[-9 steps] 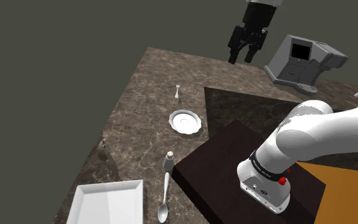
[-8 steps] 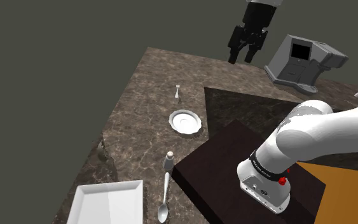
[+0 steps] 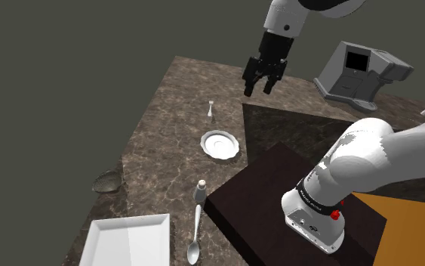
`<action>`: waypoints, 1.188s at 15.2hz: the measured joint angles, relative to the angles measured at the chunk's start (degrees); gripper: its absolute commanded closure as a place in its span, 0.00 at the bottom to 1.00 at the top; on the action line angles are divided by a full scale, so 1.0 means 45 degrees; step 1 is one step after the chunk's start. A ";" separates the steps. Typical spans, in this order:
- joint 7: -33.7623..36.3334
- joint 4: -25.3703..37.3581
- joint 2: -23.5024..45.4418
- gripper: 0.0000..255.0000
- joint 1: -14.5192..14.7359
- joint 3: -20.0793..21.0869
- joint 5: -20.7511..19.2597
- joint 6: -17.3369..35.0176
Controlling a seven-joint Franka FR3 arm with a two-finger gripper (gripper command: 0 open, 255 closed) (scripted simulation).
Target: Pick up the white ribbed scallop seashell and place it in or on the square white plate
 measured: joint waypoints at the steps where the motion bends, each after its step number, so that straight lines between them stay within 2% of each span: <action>1: 0.0003 -0.0251 0.0160 0.00 0.0091 0.0110 0.0150 0.0487; 8: 0.0115 -0.1246 0.2131 0.00 0.0930 0.1107 0.1405 0.4046; 18: -0.0021 -0.0789 0.6711 0.00 0.2142 0.2468 0.3049 0.9146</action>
